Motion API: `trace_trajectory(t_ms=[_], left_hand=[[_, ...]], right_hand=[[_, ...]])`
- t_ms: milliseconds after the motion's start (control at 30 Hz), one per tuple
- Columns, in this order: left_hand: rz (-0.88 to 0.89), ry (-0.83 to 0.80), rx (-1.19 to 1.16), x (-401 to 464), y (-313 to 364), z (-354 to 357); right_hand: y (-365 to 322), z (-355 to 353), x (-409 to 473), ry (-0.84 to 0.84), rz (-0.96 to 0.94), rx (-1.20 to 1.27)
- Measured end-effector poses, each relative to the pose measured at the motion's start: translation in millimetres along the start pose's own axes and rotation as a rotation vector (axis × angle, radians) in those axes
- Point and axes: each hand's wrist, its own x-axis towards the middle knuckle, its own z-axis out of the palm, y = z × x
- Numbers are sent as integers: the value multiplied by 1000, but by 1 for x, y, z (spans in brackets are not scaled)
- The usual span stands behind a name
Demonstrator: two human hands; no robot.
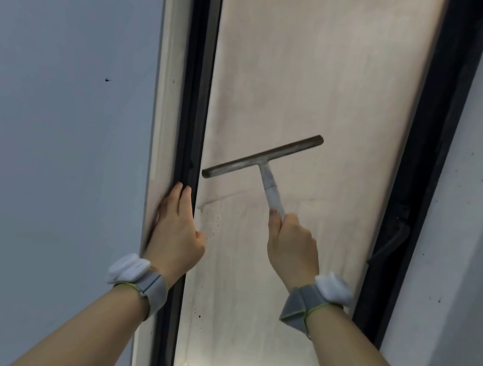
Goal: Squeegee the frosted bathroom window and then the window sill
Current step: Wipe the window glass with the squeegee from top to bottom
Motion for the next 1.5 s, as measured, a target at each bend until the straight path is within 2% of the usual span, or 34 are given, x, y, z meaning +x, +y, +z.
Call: trace_trajectory(t_ms=[167,500,700,1000,1167,1500], left_hand=[[-4,13,-8,0,0,2],[21,54,-37,-11,9,8],[6,-45,-21,-31,2,17],[1,-80,95,-37,-13,18],[-6,-101,110,-38,-10,17],[-19,-112,177,-36,-9,19]], right_hand=[[-5,8,13,-54,17,-1],[36,44,-38,-107,2,-130],[56,54,-66,-165,-1,-177],[65,45,-85,-203,-20,-214],[63,17,-67,-119,2,-99],[26,-21,10,-32,227,249]])
